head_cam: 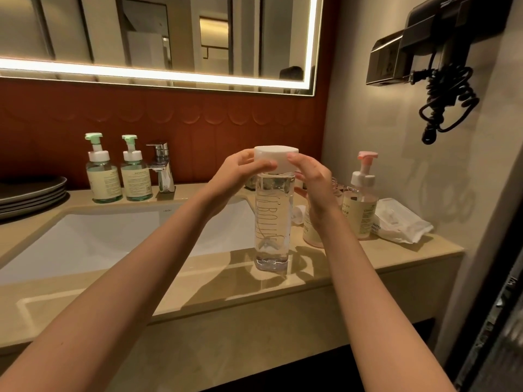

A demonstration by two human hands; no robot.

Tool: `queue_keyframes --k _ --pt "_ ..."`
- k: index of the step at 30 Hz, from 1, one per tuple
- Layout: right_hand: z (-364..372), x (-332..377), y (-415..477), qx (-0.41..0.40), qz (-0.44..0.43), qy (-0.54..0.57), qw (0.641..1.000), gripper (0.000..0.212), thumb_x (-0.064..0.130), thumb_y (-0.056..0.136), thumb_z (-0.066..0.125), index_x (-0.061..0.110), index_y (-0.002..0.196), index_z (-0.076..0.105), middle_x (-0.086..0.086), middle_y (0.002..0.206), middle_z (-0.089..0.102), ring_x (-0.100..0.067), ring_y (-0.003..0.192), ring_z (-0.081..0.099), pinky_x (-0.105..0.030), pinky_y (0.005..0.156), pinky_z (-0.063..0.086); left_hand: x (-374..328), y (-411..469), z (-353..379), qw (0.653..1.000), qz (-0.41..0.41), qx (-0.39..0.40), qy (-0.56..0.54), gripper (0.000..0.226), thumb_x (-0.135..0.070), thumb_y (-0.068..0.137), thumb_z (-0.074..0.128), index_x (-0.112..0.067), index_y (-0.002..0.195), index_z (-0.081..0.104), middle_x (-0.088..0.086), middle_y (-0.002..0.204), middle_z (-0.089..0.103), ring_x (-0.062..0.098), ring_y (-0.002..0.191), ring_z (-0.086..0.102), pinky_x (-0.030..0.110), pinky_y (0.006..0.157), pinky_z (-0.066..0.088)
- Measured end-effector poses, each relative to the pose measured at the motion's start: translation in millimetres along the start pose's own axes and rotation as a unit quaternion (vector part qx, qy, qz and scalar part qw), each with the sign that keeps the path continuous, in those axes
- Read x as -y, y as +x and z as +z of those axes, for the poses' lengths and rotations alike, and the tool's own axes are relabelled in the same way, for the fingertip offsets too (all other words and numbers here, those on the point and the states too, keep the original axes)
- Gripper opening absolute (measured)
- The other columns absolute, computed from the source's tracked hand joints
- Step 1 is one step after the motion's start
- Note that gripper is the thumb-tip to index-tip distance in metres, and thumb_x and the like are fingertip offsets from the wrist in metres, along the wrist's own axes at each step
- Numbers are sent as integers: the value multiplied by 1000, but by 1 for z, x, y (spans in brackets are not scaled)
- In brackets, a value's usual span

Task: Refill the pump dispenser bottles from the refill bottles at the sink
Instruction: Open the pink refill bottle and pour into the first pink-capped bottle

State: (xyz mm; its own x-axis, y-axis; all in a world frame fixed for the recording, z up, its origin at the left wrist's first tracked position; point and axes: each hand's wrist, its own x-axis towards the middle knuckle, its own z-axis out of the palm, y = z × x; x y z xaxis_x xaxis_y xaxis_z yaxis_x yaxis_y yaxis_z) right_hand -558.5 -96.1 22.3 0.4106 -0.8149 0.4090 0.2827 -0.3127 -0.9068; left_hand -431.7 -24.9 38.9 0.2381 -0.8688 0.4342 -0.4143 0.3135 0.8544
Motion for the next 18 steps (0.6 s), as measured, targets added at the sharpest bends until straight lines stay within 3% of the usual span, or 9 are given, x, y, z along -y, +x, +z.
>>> queue_keyframes --k 2,5,7,9,12,15,18 --pt "-1 2 0 7 -2 -8 1000 16 30 94 50 22 99 63 13 87 59 6 79 53 -15 63 41 -2 1 2 1000 9 17 17 42 -32 88 59 -15 125 52 -5 108 63 0 91 58 0 57 43" --pt "0 4 -1 18 -8 -16 1000 22 33 97 43 30 84 60 14 83 59 8 72 54 -12 57 42 -2 5 7 999 24 19 17 47 -36 82 65 -15 121 50 3 109 63 9 93 63 10 65 50" --pt "4 5 -4 29 -5 -19 999 25 41 94 42 26 96 62 9 95 61 3 84 54 -16 63 39 -2 8 8 999 27 1 21 60 -38 77 70 -11 124 45 6 110 59 11 93 62 11 64 50" --pt "6 2 -6 43 -13 -27 999 45 43 86 39 20 121 56 1 118 58 -7 102 52 -22 74 39 -4 8 9 999 27 -20 36 65 -34 75 74 -12 126 40 4 110 56 11 92 61 11 62 50" --pt "1 0 -8 47 -3 30 998 50 33 92 35 20 140 37 -5 141 43 -21 124 40 -40 98 31 -4 12 12 995 49 -17 90 41 -32 76 72 -20 108 49 -3 94 58 6 83 61 9 60 49" --pt "-6 -5 -8 80 -4 25 996 71 37 75 43 21 143 31 -2 140 43 -18 124 40 -43 99 31 -9 13 15 994 63 0 85 12 -32 83 66 -25 85 58 -7 78 61 -1 69 62 7 58 46" --pt "-5 -12 -12 145 1 -53 988 80 26 64 54 23 141 31 8 118 54 -7 108 49 -27 82 38 -9 12 13 997 56 35 44 23 -35 81 62 -15 92 59 1 84 61 5 76 61 15 66 50"
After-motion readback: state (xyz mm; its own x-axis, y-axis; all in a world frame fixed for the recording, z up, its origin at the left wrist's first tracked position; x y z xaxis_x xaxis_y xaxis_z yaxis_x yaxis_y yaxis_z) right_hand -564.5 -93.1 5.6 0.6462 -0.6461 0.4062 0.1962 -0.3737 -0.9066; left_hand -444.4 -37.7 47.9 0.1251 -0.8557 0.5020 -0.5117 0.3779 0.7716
